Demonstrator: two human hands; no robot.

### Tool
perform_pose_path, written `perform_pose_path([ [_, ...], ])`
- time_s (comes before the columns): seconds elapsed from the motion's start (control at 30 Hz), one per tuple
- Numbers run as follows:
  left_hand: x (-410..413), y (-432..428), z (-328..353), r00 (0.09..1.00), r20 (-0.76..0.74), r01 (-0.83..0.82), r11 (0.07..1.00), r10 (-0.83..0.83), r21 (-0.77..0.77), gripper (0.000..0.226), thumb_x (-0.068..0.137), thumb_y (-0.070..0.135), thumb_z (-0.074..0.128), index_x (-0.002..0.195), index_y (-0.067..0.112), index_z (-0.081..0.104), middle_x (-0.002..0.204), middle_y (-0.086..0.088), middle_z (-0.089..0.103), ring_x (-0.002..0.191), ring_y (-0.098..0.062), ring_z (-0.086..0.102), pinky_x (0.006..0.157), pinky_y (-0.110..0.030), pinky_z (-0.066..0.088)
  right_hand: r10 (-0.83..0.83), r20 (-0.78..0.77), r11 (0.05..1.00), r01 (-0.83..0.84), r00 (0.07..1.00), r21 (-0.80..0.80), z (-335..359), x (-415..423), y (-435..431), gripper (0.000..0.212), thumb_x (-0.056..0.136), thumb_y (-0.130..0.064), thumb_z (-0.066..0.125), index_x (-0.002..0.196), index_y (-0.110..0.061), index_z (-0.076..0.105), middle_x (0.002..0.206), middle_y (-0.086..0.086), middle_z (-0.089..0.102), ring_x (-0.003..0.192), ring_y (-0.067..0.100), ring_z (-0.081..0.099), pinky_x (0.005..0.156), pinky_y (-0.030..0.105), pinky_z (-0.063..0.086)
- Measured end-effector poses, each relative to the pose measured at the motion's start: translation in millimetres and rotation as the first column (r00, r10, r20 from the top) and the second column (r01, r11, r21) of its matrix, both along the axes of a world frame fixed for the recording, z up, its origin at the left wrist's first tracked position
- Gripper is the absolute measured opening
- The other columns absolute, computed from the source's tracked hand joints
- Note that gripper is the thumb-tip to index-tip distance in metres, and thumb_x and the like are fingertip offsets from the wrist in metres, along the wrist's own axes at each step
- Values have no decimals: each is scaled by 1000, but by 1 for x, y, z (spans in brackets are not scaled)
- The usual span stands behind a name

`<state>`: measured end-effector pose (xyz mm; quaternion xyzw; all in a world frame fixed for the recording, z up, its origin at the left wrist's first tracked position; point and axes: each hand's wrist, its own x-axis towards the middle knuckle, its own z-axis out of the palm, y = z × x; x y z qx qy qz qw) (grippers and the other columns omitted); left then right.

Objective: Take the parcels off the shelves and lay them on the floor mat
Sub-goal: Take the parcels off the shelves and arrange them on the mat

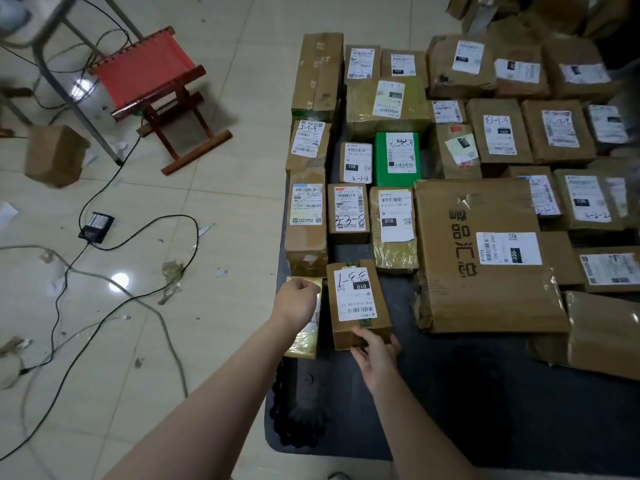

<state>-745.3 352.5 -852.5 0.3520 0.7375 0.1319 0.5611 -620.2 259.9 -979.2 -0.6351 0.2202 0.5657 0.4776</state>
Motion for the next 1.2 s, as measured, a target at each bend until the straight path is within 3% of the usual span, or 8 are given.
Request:
perform_pose_path([
  [0.1,-1,0,0,1000,5,-2,1000,2,-6,8,95,13,50,91,7,54,94,-12,54,92,-28,53,95,-49,49,-30,-13,1000,30,999,6,0,-2,0,82,71,12,76,134,-22,35,126,19,55,106,31,59,87,41,54],
  [0.23,-4,-4,-1,1000,13,1,1000,-1,-17,10,95,13,48,94,7,55,94,-13,55,89,-27,53,84,-44,50,-70,4,997,70,998,-12,0,-6,2,80,72,10,75,135,-23,37,122,17,56,96,28,61,74,40,58],
  [0.5,-8,-13,-4,999,34,-8,999,10,-47,10,97,13,46,96,7,54,95,-15,56,88,-27,52,76,-37,45,-179,-15,982,178,984,-56,1,-28,11,75,76,6,70,133,-24,33,120,15,51,105,32,59,91,47,56],
  [0.6,-4,-10,-3,999,33,-4,998,6,-60,20,98,14,45,105,0,58,95,-12,59,89,-28,56,81,-41,51,-187,-5,980,186,982,-69,1,-31,27,49,90,11,52,136,-4,44,129,23,55,112,36,60,97,48,54],
  [0.7,1,-5,-1,999,34,15,999,-13,-31,21,97,13,44,102,-1,60,86,-8,59,87,-30,58,79,-40,51,-64,11,991,65,998,-113,0,-26,44,36,97,9,47,132,5,52,132,24,55,110,34,56,101,45,51],
  [0.9,12,-2,0,997,80,-7,1000,10,-31,16,99,13,44,87,10,55,84,-4,58,88,-28,57,71,-35,46,131,-12,971,-130,991,-199,-6,-5,63,38,100,0,42,137,-4,50,134,19,54,121,40,54,98,56,50],
  [1.03,12,-4,-1,995,98,-12,999,16,-37,14,98,9,44,88,8,54,77,-4,55,85,-26,52,63,-31,41,98,-41,984,-103,994,-147,-9,-8,59,39,100,0,39,138,0,49,136,21,56,118,40,57,93,47,54],
  [1.2,12,-2,-5,994,108,2,999,3,-49,23,99,7,41,78,12,47,74,-5,48,76,-23,45,56,-26,35,46,-189,999,-50,981,-16,-2,-12,70,46,106,-16,36,149,1,33,153,19,39,141,33,39,112,41,35],
])
